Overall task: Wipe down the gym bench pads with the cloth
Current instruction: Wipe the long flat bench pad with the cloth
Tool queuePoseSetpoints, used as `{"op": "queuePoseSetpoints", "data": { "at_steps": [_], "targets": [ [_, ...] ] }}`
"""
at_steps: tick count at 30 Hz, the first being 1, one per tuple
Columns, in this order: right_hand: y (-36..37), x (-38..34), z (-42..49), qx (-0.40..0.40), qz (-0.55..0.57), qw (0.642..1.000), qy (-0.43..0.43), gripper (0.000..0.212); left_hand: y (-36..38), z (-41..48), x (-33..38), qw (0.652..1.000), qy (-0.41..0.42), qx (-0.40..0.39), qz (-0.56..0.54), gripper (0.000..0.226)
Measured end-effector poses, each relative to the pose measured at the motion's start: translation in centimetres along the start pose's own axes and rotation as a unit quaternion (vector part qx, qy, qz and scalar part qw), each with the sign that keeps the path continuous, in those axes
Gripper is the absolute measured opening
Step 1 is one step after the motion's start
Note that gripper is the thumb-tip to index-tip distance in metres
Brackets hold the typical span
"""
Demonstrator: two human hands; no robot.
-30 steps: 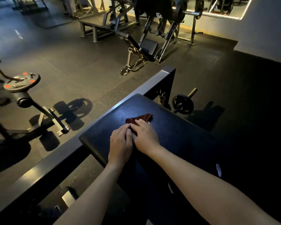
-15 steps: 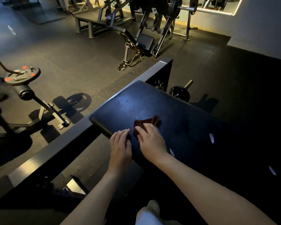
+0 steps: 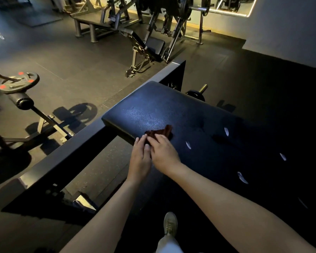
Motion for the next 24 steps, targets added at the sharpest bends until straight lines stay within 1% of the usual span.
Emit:
{"op": "queuePoseSetpoints", "data": {
  "at_steps": [3, 4, 5, 7, 9, 11, 13, 18, 21, 24],
  "targets": [
    [-1.0, -0.8, -0.4, -0.036, 0.136, 0.990, 0.012, 0.046, -0.1, -0.5, 1.3, 0.995, -0.021, 0.013, -0.099, 0.047],
    [-1.7, -0.8, -0.7, -0.040, 0.169, 0.985, 0.007, 0.047, 0.0, -0.4, 1.4, 0.993, -0.027, 0.011, -0.111, 0.048],
    [-2.4, -0.6, -1.1, -0.034, 0.182, 0.983, -0.007, 0.048, 0.3, -0.2, 1.4, 0.994, -0.035, 0.007, -0.101, 0.051],
    [-3.8, 0.5, -2.0, 0.004, 0.150, 0.988, -0.029, 0.047, 1.0, 0.2, 1.0, 0.999, -0.032, -0.001, -0.009, 0.057],
    [-4.7, 1.7, -2.8, 0.036, 0.041, 0.998, -0.040, 0.042, 1.8, -0.2, 0.9, 0.997, -0.004, -0.001, 0.081, 0.056],
    [-4.4, 2.7, -3.4, 0.032, -0.050, 0.997, -0.059, 0.039, 2.0, -0.9, 1.0, 0.989, 0.025, 0.021, 0.147, 0.054],
    [-3.5, 3.4, -4.1, 0.041, -0.063, 0.994, -0.076, 0.038, 2.0, -1.2, 1.0, 0.979, 0.036, 0.036, 0.196, 0.052],
    [-2.5, 4.1, -4.9, 0.067, -0.075, 0.990, -0.097, 0.044, 1.4, 0.0, 0.5, 0.975, 0.095, 0.053, 0.195, 0.048],
    [-2.8, 4.1, -5.2, 0.059, -0.083, 0.988, -0.112, 0.044, 0.5, 1.0, -0.2, 0.981, 0.064, 0.071, 0.170, 0.049],
    [-2.8, 4.1, -5.7, 0.082, -0.090, 0.986, -0.113, 0.041, 0.9, 1.1, 0.6, 0.984, 0.015, 0.067, 0.163, 0.044]
  ]
}}
Point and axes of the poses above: each hand's wrist, its own z-axis towards the middle knuckle, its own y-axis out of the palm, x = y × z, the point moved 1 cm from there along z, towards the middle knuckle, and after that the axes turned 11 degrees about z, right-handed, at the moved point
